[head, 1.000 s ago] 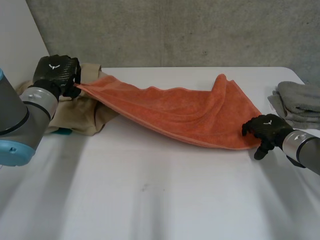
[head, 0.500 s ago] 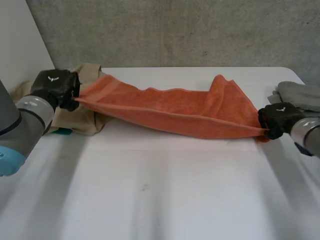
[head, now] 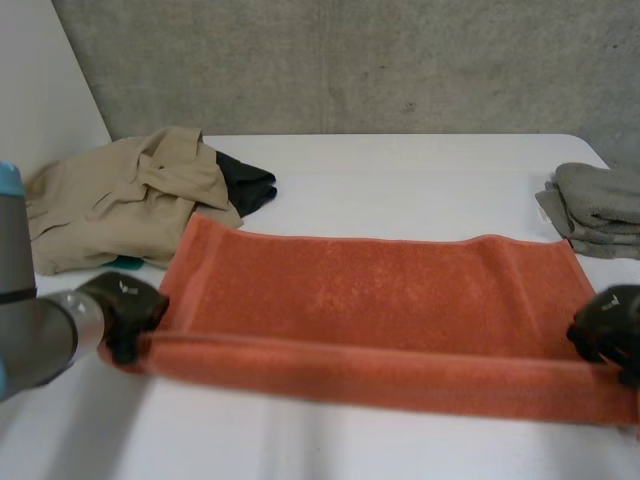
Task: Fold the laundry.
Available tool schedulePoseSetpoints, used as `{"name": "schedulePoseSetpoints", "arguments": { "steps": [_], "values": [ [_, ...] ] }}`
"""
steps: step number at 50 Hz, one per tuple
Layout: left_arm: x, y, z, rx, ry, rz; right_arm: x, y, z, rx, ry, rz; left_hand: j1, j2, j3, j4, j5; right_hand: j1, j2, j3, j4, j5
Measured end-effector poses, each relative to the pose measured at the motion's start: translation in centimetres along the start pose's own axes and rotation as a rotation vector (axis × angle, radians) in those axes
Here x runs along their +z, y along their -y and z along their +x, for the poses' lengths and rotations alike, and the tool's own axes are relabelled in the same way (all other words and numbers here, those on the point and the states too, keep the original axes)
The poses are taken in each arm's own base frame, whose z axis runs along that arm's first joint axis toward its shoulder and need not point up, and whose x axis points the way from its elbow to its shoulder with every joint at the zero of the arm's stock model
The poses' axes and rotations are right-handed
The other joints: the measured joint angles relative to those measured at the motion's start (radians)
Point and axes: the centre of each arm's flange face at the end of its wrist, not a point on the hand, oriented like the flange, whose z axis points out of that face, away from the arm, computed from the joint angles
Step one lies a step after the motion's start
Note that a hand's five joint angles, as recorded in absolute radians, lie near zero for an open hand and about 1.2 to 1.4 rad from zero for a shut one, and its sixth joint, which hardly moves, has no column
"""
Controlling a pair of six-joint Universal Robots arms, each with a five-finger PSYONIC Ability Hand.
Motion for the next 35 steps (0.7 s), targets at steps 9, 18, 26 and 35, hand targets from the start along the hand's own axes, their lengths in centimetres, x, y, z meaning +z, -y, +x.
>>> {"name": "schedulePoseSetpoints", "arguments": {
  "steps": [9, 18, 26, 35],
  "values": [
    [3.3, 6.6, -4.5, -0.119, 0.182, 0.282, 1.6, 4.0, 3.6, -0.078, -0.269, 0.195, 0.000, 0.000, 0.000, 0.000, 0.000, 0.000, 0.000, 0.000, 0.000, 0.006],
    [-1.0, 17.7, -13.6, -0.343, 0.504, 0.841, -4.0, 12.1, 13.6, 0.035, -0.858, 0.717, 0.000, 0.000, 0.000, 0.000, 0.000, 0.000, 0.000, 0.000, 0.002, 0.007],
    [-4.6, 21.4, -17.6, -0.502, 0.623, 1.175, -10.6, 14.5, 17.2, 0.212, -1.028, 1.124, 0.000, 0.000, 0.000, 0.000, 0.000, 0.000, 0.000, 0.000, 0.002, 0.010],
    [0.2, 18.2, -15.6, -0.503, 0.549, 1.000, -6.6, 12.7, 16.0, 0.271, -0.838, 1.002, 0.000, 0.000, 0.000, 0.000, 0.000, 0.000, 0.000, 0.000, 0.003, 0.010]
  ]
}}
